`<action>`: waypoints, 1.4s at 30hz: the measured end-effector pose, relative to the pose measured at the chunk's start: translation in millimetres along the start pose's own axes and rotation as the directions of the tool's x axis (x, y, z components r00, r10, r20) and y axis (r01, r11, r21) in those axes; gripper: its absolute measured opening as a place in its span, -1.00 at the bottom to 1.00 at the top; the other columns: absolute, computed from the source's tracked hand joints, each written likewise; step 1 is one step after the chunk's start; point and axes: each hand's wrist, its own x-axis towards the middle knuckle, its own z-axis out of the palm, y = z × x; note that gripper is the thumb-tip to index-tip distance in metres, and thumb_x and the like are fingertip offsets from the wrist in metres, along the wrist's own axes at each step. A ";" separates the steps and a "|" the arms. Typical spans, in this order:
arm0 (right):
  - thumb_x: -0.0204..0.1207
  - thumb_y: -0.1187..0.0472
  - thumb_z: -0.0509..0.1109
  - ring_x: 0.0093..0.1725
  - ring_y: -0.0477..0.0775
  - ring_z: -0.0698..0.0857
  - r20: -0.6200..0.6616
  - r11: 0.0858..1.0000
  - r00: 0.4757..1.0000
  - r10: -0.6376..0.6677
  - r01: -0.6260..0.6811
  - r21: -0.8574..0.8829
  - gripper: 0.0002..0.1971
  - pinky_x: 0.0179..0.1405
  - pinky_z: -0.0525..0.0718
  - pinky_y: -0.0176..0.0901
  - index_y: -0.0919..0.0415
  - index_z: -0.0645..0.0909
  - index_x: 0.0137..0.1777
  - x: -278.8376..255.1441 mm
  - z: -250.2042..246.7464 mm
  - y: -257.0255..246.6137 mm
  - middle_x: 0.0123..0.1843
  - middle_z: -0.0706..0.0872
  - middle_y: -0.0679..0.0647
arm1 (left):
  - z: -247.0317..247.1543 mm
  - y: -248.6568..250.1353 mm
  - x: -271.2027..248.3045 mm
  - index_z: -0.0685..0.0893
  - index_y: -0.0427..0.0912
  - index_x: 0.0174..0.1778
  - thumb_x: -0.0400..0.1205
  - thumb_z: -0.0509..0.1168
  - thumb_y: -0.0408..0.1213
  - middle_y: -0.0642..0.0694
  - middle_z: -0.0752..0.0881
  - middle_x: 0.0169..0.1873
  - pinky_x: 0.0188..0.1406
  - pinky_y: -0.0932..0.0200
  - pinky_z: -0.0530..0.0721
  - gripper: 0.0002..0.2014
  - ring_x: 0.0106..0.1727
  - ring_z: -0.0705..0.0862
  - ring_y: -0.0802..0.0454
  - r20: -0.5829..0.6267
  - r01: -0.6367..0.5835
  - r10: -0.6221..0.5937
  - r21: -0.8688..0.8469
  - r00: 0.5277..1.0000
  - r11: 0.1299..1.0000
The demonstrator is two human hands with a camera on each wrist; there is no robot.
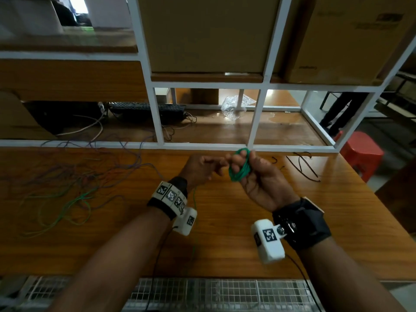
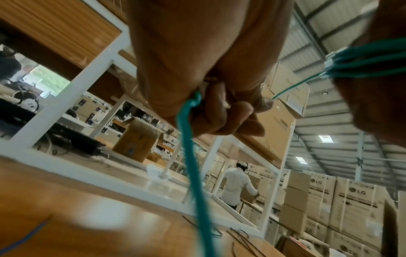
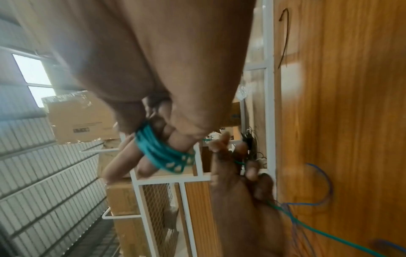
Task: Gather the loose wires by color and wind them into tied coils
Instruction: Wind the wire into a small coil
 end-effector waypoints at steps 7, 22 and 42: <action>0.89 0.05 -0.01 0.49 0.15 0.69 -0.363 0.956 0.888 -0.281 0.290 -0.030 -0.49 0.53 0.61 -0.09 0.46 0.38 0.61 24.4 10.8 -17.4 0.46 0.71 0.36 | 30.2 -14.9 -22.2 0.82 -0.17 0.08 0.76 0.29 -0.21 -0.17 0.87 -0.17 -0.57 0.25 0.46 -0.80 -0.54 0.54 0.01 0.069 0.036 -0.037 0.010 0.997 0.999; 0.71 0.34 0.29 0.09 0.05 0.79 -0.148 -0.396 0.970 -0.194 -0.216 -0.892 -0.83 0.10 0.80 -0.04 0.06 0.64 0.12 15.3 -28.9 -5.6 0.10 0.82 0.01 | -15.2 -2.4 -52.1 0.80 -0.17 -0.05 0.69 0.38 -0.31 -0.06 0.79 -0.38 -0.48 0.38 0.53 -0.91 -0.53 0.61 0.25 0.092 -0.055 0.035 0.237 0.995 0.970; 0.81 0.15 0.12 0.29 0.22 0.70 -0.129 0.983 0.982 -0.140 0.121 -0.141 -0.71 0.38 0.71 0.01 0.36 0.56 0.18 23.0 53.6 -16.3 -0.07 0.80 0.27 | -1.9 23.5 -15.5 0.75 -0.34 -0.03 0.79 0.17 -0.33 -0.04 0.71 -0.44 -0.61 0.25 0.32 -0.74 -0.55 0.51 0.13 0.022 -0.040 0.047 -0.251 0.999 0.967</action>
